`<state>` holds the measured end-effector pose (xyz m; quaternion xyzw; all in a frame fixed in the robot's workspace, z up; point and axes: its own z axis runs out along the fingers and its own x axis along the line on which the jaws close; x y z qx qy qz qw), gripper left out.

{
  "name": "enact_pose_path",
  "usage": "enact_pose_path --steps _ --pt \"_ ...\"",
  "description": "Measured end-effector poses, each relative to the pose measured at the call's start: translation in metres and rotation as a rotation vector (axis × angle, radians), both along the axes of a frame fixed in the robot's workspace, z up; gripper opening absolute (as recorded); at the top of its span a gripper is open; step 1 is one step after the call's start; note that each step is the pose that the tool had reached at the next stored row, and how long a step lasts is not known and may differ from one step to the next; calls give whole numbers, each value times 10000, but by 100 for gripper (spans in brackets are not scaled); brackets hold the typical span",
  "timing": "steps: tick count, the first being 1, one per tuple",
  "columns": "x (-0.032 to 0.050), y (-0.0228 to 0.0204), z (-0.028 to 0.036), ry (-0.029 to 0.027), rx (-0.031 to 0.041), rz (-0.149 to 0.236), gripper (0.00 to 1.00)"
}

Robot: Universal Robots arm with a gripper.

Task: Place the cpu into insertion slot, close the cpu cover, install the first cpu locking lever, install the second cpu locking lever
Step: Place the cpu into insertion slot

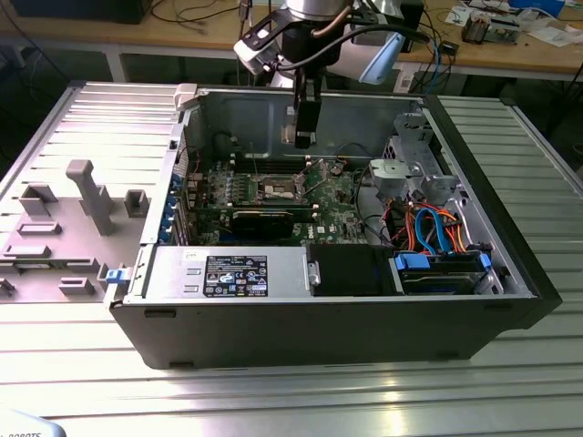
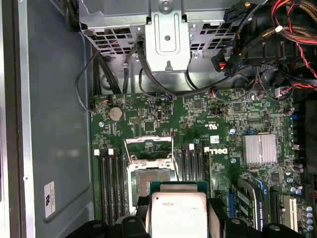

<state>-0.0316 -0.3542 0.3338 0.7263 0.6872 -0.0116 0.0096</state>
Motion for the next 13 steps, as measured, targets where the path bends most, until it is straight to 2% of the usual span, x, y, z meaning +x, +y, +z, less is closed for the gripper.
enact_pose_path --steps 7,8,11,13 --pt "0 0 -1 -1 1 -5 54" --pt "-3 0 -2 -12 1 -8 54" --pt "-4 0 -10 -93 1 -5 54" --pt "-5 0 -10 -106 1 -4 54"
